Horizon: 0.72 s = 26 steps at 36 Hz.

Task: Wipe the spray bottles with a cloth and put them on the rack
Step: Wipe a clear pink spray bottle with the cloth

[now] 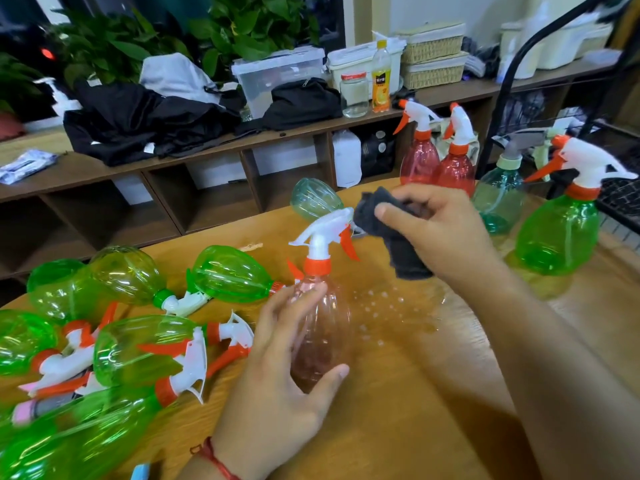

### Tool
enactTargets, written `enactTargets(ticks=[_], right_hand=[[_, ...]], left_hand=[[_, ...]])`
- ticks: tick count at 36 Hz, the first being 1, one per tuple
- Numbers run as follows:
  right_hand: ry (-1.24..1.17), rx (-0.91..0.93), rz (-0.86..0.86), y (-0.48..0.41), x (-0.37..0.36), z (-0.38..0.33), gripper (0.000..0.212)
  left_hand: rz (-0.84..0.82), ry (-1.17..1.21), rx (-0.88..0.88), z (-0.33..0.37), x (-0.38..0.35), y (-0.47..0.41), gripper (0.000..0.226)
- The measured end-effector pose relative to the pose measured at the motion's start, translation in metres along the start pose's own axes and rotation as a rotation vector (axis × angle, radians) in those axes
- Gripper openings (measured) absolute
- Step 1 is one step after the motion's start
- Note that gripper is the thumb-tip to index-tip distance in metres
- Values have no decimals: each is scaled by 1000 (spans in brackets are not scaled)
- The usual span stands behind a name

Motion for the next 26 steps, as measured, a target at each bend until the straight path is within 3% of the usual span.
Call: enactTargets(ticks=[2, 4, 9, 12, 17, 26], right_hand=[[143, 267, 84, 2, -3, -21, 10], [356, 468, 24, 8, -16, -33, 18], [593, 634, -168, 20, -51, -44, 31], [609, 656, -215, 19, -52, -44, 32], [620, 442, -182, 2, -31, -26, 36], [610, 678, -270, 27, -70, -55, 30]], left_hand=[[26, -102, -20, -2, 2, -2, 99], [12, -162, -9, -6, 2, -4, 98], [9, -192, -21, -7, 2, -6, 96], [10, -211, -35, -4, 3, -7, 97], [6, -240, -36, -3, 1, -7, 97], [19, -222, -31, -5, 2, -6, 97]])
Point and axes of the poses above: each hand's wrist, its own y-axis away from the middle knuckle, its own x-axis out of the back of the hand, z = x × y, the point moved 6 cm from there along -y, towards the middle knuckle, and after that the axes turned 11 degrees about x, right-handed, at the moved point
